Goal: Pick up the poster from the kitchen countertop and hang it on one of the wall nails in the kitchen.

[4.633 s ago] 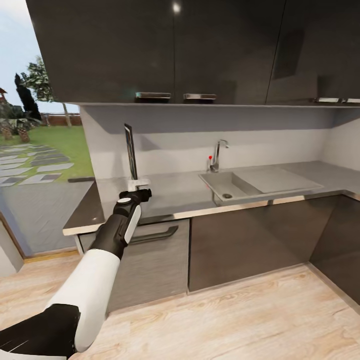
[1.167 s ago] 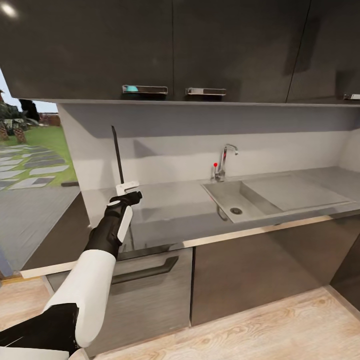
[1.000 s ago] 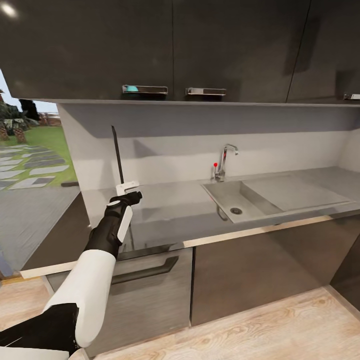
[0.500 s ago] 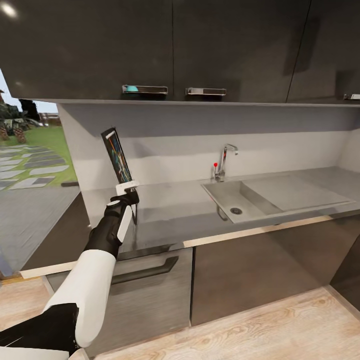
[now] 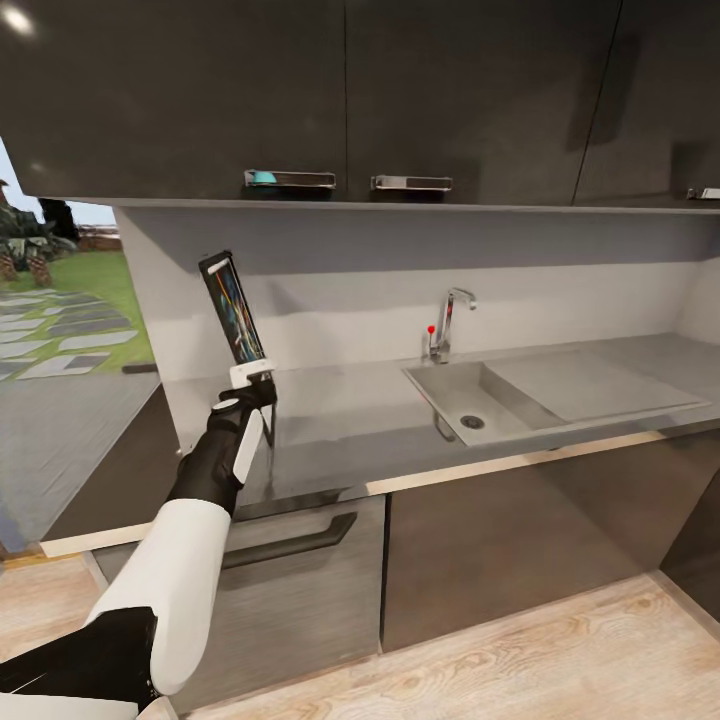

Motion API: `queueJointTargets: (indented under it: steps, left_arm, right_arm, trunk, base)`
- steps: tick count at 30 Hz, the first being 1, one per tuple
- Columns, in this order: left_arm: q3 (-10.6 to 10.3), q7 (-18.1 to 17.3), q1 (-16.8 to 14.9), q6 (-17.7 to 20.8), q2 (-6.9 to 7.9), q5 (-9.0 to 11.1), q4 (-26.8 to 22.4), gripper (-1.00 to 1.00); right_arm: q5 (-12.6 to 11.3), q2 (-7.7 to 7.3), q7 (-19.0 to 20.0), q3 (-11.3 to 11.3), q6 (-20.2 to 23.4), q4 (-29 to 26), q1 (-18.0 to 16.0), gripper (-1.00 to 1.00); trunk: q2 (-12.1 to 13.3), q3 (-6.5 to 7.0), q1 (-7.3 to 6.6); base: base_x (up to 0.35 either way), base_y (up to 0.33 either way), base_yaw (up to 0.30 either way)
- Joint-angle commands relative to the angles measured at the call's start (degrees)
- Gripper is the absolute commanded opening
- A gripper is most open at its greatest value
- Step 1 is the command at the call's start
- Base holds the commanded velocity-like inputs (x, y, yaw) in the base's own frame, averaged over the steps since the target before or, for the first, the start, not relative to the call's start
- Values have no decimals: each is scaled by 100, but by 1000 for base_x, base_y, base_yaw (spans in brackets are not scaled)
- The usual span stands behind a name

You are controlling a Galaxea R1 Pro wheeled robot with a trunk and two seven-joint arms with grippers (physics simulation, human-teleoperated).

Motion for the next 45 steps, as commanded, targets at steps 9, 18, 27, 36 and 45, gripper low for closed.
queueJointTargets:
  steps: [9,18,27,36,45]
  left_arm:
    - [10,-22,-3,90,-5,-6,-388,-100]
    - [10,-24,-3,97,-5,-7,-435,-100]
    - [10,-31,-3,109,-5,-3,-437,-100]
    - [10,-33,-3,112,-5,2,-440,-100]
    - [10,-33,-3,112,-5,5,-440,-100]
  right_arm:
    - [1,1,-24,7,-6,-10,1,100]
    - [0,1,-24,1,-10,-12,1,100]
    - [0,1,-24,-13,-10,-11,1,100]
    - [0,0,-24,-19,-10,-11,1,100]
    - [0,1,-24,-20,-10,-11,1,100]
  trunk:
    - [-3,-5,0]
    - [-3,-5,0]
    - [-3,-5,0]
    - [-3,-5,0]
    - [-3,-5,0]
  base:
    - [0,0,0]
    - [-39,0,0]
    - [-284,0,0]
    - [-334,0,0]
    - [-336,0,0]
